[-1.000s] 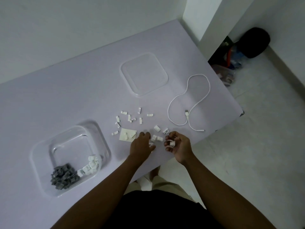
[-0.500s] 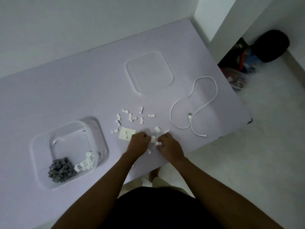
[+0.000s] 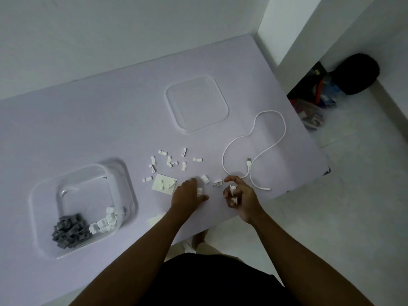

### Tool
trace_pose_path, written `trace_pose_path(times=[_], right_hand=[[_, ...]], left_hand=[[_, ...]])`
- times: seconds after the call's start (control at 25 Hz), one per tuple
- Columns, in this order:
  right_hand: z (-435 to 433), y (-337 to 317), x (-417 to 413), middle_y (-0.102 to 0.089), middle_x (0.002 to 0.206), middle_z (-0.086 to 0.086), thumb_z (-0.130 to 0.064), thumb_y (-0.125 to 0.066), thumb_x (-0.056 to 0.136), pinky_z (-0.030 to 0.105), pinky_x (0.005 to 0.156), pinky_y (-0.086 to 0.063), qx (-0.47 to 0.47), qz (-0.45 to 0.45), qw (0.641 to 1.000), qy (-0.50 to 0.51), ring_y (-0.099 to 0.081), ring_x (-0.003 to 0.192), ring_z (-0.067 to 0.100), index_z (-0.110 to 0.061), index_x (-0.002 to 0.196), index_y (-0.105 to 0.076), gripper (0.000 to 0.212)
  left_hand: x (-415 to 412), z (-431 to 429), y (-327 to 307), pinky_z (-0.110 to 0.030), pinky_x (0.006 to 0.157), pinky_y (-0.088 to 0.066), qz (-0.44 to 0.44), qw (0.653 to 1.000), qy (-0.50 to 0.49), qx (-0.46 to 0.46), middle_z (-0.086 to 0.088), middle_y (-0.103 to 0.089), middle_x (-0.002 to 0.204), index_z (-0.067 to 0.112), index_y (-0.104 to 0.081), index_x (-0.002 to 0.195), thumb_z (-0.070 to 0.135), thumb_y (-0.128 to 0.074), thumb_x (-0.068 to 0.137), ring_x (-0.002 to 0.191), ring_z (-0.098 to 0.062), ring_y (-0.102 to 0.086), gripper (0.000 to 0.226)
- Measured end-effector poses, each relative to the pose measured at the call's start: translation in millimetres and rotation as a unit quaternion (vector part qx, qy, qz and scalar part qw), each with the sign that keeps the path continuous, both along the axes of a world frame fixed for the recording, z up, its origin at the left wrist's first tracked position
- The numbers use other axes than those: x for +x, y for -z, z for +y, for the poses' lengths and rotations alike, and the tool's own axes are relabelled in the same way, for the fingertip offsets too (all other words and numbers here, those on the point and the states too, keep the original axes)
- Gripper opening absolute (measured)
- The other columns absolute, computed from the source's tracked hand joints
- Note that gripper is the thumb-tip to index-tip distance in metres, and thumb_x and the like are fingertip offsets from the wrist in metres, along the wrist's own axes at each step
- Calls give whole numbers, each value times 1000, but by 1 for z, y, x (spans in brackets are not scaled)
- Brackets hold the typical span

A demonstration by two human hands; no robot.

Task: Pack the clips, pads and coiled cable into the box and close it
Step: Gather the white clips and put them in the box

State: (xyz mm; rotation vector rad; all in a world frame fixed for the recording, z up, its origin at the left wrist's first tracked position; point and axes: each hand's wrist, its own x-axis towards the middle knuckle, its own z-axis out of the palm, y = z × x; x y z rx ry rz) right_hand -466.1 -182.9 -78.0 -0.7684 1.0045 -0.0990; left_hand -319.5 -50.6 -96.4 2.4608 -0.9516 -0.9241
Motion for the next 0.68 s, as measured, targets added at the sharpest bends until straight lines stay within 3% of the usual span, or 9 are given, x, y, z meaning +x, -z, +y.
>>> trace_pose_path(times=[0.12, 0.2, 0.28, 0.36, 0.48, 0.56, 0.68], right_hand=[[-5, -5, 10, -48, 69, 12, -9, -38, 85, 26, 49, -19, -3, 17, 1000, -1, -36, 50, 18, -7, 80, -60, 23], [-6, 2, 16, -46, 62, 10, -27, -49, 96, 26, 48, -26, -112, 112, 987, -23, -40, 48, 18, -9, 68, -54, 34], [-5, 12, 19, -49, 58, 3, -33, -59, 97, 29, 55, -34, -316, 209, 919, -107, -45, 52, 17, -12, 65, -52, 39], [-1, 19, 20, -58, 69, 0, -37, -62, 94, 29, 65, -40, -439, 236, 845, -195, -52, 64, 16, -16, 80, -54, 26], [6, 24, 29, -67, 91, 4, -51, -64, 89, 35, 72, -51, -456, 237, 809, -285, -62, 79, 22, -23, 107, -48, 37], [10, 28, 35, -70, 98, 9, -53, -59, 92, 39, 74, -54, -476, 250, 778, -326, -67, 87, 31, -22, 110, -45, 39], [15, 36, 41, -70, 99, 13, -41, -52, 98, 38, 71, -50, -525, 254, 724, -369, -67, 91, 36, -13, 109, -48, 31]], left_hand=[[-2, -6, 4, -23, 71, -46, 39, 999, -13, -7, -12, -69, 108, 9, -55, 120, 33, -63, 92, 91, -24, -67, 38], [-4, -9, 2, -23, 72, -45, 48, 999, -14, 0, -14, -68, 110, 8, -50, 128, 29, -51, 99, 94, -27, -68, 36], [-2, -10, -2, -25, 73, -44, 64, 997, -37, -1, -15, -68, 109, 7, -49, 130, 26, -50, 98, 96, -29, -67, 37], [3, -8, -5, -26, 72, -46, 81, 994, -71, -12, -14, -67, 102, 8, -52, 123, 27, -52, 95, 93, -30, -66, 34], [17, 0, -8, -27, 63, -43, 97, 988, -122, -20, -10, -64, 86, 10, -51, 98, 29, -55, 93, 81, -26, -65, 20], [29, 6, -11, -28, 59, -42, 118, 981, -153, -27, -11, -66, 83, 10, -48, 91, 30, -55, 93, 75, -25, -64, 21], [49, 16, -20, -25, 52, -40, 144, 972, -185, -32, -13, -70, 78, 7, -50, 92, 30, -55, 94, 62, -16, -63, 23]])
